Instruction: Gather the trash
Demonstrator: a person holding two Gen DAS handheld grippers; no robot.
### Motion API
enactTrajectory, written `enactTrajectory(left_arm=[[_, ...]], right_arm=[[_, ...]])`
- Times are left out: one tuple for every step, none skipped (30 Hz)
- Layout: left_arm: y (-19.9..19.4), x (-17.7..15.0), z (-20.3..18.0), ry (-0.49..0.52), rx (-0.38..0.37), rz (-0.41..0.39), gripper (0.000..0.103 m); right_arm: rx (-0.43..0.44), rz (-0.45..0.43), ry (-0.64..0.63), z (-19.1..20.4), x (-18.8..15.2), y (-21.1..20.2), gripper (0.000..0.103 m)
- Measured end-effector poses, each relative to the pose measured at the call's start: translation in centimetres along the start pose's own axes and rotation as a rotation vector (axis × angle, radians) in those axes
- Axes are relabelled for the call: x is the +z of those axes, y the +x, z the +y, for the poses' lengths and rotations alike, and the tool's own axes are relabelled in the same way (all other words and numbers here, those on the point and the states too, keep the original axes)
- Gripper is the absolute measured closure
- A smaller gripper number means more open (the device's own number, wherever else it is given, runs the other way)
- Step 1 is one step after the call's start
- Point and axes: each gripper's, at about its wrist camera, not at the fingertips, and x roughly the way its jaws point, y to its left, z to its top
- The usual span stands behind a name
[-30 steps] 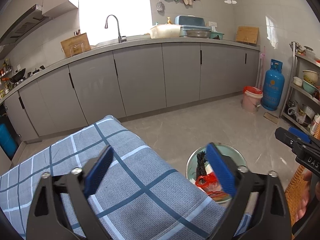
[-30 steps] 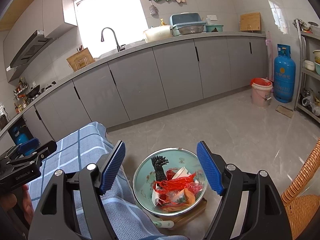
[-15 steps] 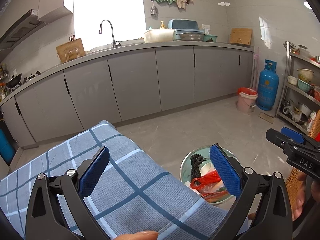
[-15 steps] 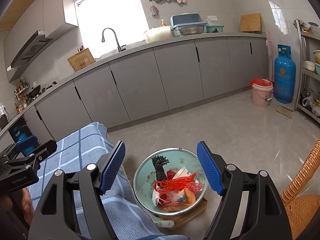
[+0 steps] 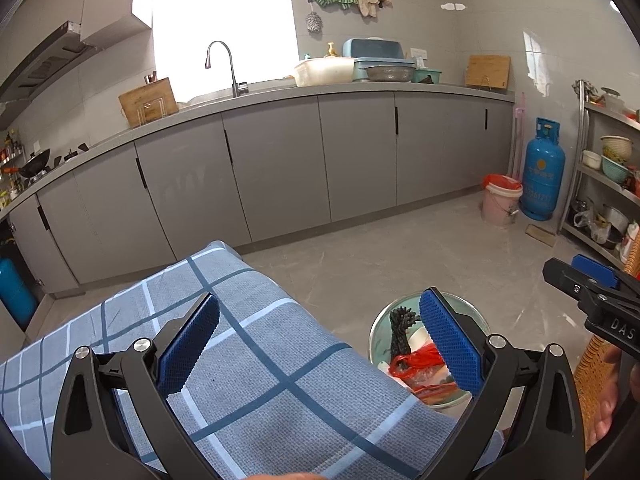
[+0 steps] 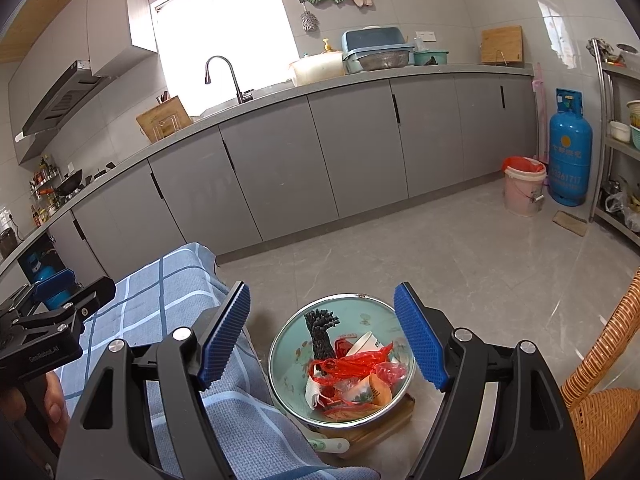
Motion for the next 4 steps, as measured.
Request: enactTrajectory(left_arm=[[-0.02, 0.0, 0.01, 0.001, -0.007, 0.002, 0.004], [-0.04, 0.03, 0.05, 0.0, -0.008, 0.003, 0.004], [-0.1, 0.02, 0.07, -0.001, -0.011, 0.001, 0.004], [-0.13, 0.0, 0.08, -0.002, -0.012, 0.001, 0.004]], right_arm=[[-0.001, 0.0, -0.002, 0.01, 0.0, 0.0, 0.029], [-0.001, 0.001, -0.002, 0.0, 0.0, 0.01, 0.029], [0.0, 0.001, -0.001, -0.01, 0.01, -0.03, 0.029], [0.0, 0.001, -0.001, -0.01, 0.01, -0.03, 0.029]])
